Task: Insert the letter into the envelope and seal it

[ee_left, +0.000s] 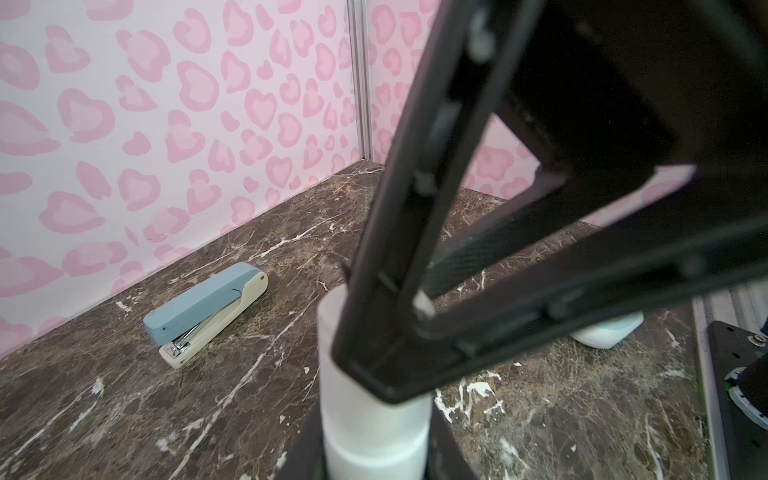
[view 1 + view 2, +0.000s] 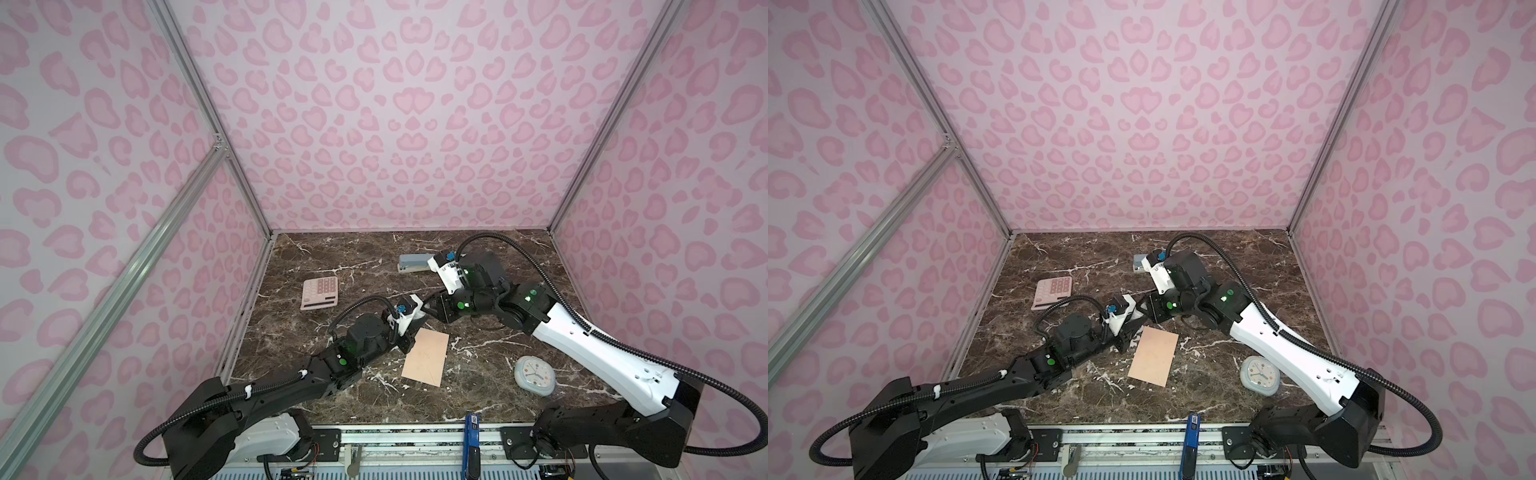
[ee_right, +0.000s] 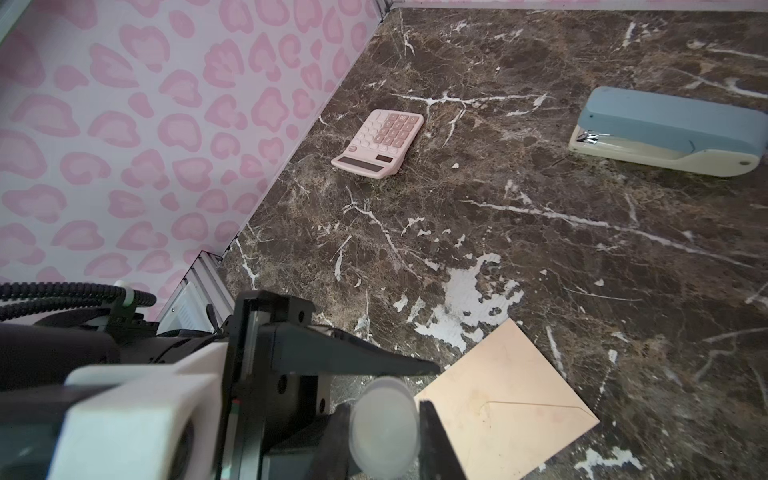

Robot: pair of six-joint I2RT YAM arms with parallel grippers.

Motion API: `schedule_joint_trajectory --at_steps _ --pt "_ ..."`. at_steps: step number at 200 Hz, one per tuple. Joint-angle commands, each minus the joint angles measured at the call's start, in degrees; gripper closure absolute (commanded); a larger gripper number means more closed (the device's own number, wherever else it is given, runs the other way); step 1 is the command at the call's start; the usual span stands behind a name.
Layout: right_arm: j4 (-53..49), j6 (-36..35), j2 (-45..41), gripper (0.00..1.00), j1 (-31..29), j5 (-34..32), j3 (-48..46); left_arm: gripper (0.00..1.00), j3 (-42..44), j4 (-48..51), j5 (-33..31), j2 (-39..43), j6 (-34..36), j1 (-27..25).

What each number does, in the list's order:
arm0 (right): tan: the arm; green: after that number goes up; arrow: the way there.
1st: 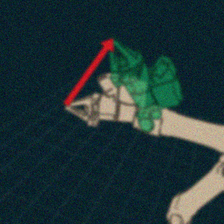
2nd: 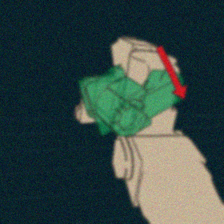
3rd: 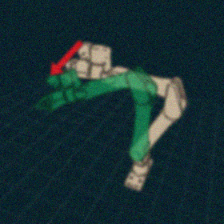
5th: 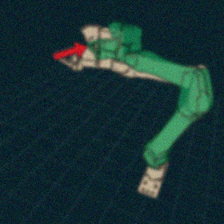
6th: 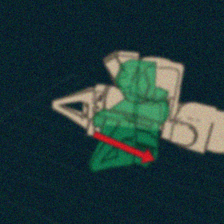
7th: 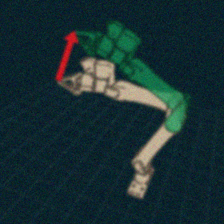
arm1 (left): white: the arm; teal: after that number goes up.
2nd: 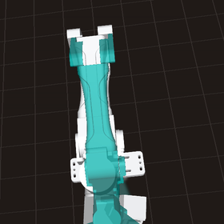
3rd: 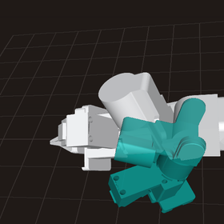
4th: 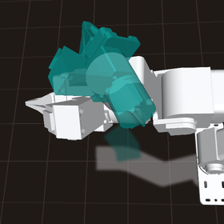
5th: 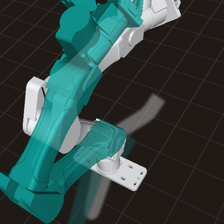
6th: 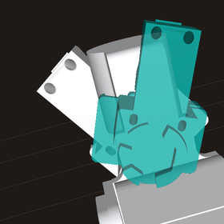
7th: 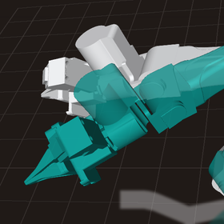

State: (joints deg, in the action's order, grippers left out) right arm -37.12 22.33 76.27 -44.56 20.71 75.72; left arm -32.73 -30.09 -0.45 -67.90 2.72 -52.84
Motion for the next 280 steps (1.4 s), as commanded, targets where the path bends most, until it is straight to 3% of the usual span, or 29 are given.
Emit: schedule_joint_trajectory --at_steps 1,67,175,229,280 --pt "0.11 0.74 0.74 0.80 -1.29 1.10 -0.88 0.96 -0.50 -7.42 1.01 0.90 0.19 -0.16" --pt "1.09 1.14 1.77 0.81 -4.09 -1.71 -2.19 0.96 -0.36 -8.93 0.44 2.32 -0.17 -0.16" --pt "-1.06 -1.45 1.60 0.79 -3.17 -4.49 -0.50 0.96 -0.45 -4.56 -0.83 3.19 0.68 -0.07" --pt "-1.90 -2.63 0.55 0.66 -1.44 -5.45 1.74 0.96 0.69 -2.63 -2.06 4.18 0.80 -0.07" --pt "-2.69 -3.92 -1.02 0.59 1.62 -5.45 5.53 0.96 1.36 -1.52 -3.14 5.22 0.49 -0.07"
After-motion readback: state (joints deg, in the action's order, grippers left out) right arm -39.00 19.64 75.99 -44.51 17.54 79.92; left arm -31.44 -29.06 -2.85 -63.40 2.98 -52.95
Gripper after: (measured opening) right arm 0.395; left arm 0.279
